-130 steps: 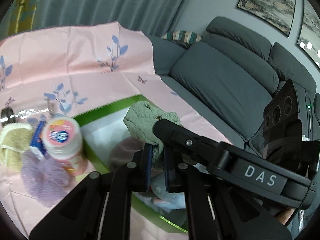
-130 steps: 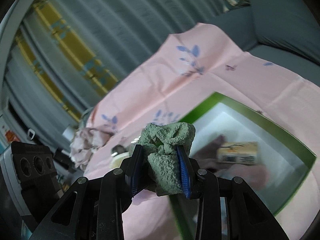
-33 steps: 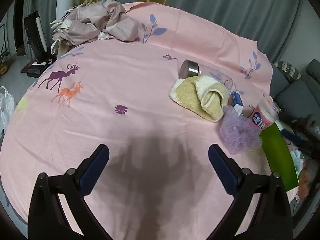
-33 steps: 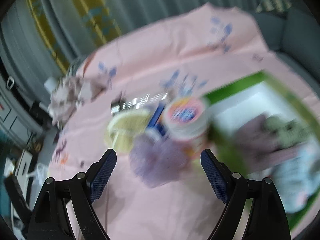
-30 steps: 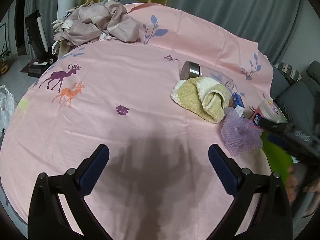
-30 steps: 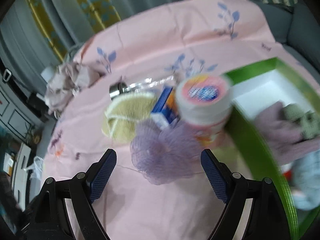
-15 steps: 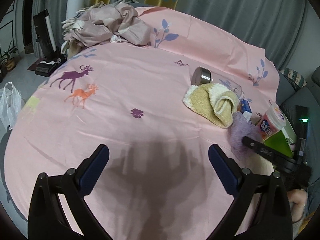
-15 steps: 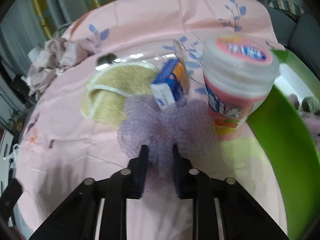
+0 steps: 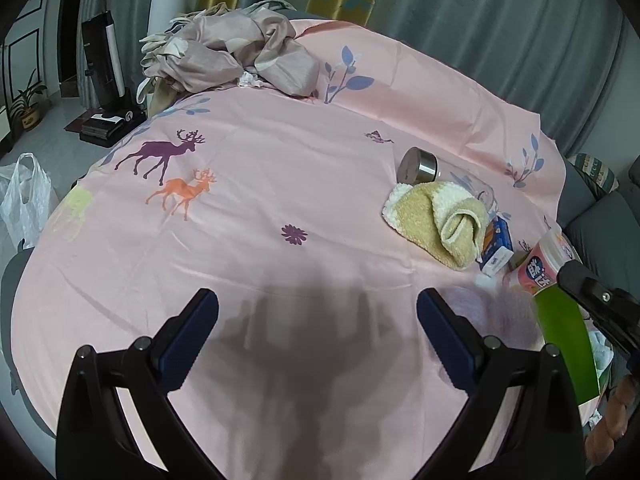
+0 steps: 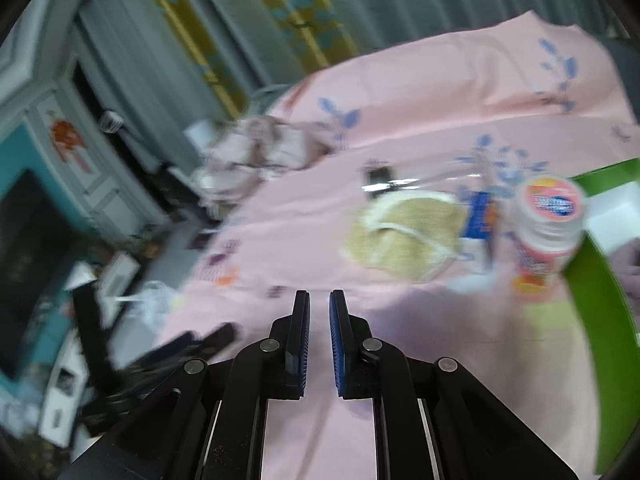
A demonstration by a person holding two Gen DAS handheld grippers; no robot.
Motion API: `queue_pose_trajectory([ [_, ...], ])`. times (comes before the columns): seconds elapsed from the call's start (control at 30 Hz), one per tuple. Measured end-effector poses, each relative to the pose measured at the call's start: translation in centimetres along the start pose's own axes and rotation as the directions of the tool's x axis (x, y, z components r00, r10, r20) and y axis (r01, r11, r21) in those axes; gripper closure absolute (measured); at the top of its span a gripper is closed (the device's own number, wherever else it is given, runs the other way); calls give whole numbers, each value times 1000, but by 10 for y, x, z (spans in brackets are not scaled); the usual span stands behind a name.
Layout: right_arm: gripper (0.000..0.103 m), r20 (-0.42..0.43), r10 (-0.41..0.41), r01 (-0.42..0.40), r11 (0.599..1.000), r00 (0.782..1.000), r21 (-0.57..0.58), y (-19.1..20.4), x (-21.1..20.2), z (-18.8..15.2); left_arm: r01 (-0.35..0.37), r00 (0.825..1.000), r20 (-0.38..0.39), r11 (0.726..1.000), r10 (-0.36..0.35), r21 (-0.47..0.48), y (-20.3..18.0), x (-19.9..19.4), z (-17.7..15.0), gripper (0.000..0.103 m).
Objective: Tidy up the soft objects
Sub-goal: 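Move the open right gripper back to the purple mesh bath puff, then grasp the purple mesh bath puff with the right gripper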
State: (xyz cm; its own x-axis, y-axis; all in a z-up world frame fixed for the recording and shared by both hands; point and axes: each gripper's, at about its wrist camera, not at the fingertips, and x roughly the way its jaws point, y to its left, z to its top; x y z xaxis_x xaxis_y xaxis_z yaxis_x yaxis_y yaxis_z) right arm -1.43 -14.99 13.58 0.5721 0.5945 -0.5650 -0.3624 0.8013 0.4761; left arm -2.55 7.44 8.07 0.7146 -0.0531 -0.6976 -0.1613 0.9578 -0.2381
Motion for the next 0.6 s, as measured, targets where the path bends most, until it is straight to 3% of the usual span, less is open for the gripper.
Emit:
queue_pose_trajectory([
  [0.13,91,-79,-113,115,993,990,18,-3,7,-1,-5,1000,-8,1000,5,-3,2,1,0,4],
  [0.23,86,-122,-124,129,991,985,40,-13,0,2,20,1000,-17,1000,-20,8,0,1,-1,4],
  [0.27,68,-137,-137,144,989,981,38,-17,-4,3,29,999,-15,999,-28,17,-2,0,-1,5],
  [0.3,39,-140,-155,161,986,978,35,-20,-8,3,34,999,-13,999,-33,25,-3,0,-1,8],
  [0.37,20,-95,-194,199,979,976,45,-30,-24,4,43,999,-12,998,-42,38,-6,-1,-2,11],
  [0.47,19,-75,-210,216,973,975,84,-44,-41,9,111,993,-40,994,-110,22,-11,0,-4,15],
  [0.6,19,-118,-164,184,966,979,180,-68,-36,8,243,966,-90,970,-241,11,-33,4,-11,22],
])
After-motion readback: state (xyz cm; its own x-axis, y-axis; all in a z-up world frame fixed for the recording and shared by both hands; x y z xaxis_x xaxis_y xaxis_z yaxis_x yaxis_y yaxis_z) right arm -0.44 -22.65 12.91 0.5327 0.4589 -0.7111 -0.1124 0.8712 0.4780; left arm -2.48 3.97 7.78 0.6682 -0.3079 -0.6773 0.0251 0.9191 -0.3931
